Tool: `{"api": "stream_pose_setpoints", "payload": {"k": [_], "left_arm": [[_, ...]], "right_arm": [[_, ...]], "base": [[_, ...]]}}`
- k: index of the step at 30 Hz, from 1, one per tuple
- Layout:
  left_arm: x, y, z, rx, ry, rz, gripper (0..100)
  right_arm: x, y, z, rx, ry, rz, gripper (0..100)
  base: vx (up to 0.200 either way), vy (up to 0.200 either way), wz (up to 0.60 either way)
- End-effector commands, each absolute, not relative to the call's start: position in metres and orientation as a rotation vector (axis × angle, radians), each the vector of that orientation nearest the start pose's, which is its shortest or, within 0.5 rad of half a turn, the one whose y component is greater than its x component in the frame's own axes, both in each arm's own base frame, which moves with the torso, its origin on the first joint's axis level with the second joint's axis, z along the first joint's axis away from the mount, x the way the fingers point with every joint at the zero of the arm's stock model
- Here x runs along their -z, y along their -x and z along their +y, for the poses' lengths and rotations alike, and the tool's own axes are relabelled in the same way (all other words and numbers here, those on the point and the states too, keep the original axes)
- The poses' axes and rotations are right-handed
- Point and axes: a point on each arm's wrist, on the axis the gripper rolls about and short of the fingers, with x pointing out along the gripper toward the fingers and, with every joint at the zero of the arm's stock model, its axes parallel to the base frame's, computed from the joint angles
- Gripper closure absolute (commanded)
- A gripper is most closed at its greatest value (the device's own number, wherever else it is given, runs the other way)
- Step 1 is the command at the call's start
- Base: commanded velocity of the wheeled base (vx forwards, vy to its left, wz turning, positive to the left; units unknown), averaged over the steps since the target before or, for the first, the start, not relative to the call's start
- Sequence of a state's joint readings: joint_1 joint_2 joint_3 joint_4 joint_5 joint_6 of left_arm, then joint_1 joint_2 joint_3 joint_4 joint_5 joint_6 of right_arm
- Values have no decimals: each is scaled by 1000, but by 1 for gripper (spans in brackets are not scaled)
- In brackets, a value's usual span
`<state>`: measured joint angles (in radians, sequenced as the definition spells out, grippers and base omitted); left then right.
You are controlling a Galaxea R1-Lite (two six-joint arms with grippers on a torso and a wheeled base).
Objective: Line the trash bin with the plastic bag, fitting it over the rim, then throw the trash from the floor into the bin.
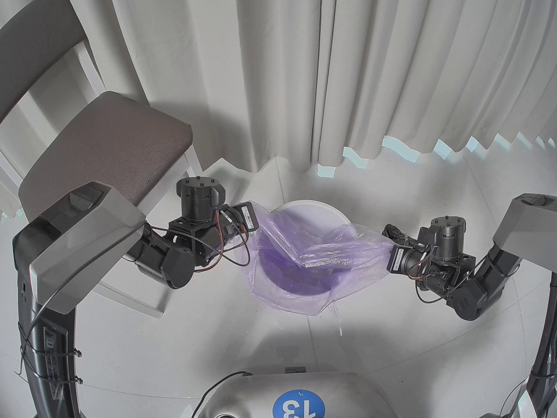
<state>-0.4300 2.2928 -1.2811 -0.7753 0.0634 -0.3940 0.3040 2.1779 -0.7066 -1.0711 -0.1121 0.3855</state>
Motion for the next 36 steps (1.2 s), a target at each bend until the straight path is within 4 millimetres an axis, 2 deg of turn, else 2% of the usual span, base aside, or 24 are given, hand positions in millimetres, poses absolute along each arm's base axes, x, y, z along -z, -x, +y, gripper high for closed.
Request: {"api": "stream_pose_setpoints", "payload": {"k": [1,3,5,9,13,19,23,28,31,34,36], "left_arm": [[-95,-422,-188,311,336,278,100],[-93,-422,-187,306,333,285,100],[-77,-421,-185,292,314,320,100],[-65,-415,-182,285,296,358,100],[-65,-417,-176,277,298,354,100],[-72,-425,-180,287,318,288,100],[-80,-437,-185,290,336,231,100],[-89,-440,-187,290,341,201,100],[-87,-441,-186,288,341,204,100],[-75,-442,-184,278,338,221,100],[-71,-443,-184,276,338,225,100]], "right_arm": [[-31,-350,94,-76,-294,432,100],[-29,-351,93,-73,-290,437,100],[-20,-348,92,-71,-257,467,100],[-9,-340,91,-93,-183,506,100],[-1,-339,98,-114,-177,497,100],[9,-344,102,-133,-186,425,100],[5,-350,102,-129,-193,364,100],[-2,-357,100,-125,-209,305,100],[-1,-360,96,-116,-207,279,100],[7,-360,96,-116,-197,298,100],[20,-360,99,-120,-187,319,100]], "base": [[0,0,0],[0,0,0],[0,0,0],[0,0,0],[0,0,0],[0,0,0],[0,0,0],[0,0,0],[0,0,0],[0,0,0],[0,0,0]]}}
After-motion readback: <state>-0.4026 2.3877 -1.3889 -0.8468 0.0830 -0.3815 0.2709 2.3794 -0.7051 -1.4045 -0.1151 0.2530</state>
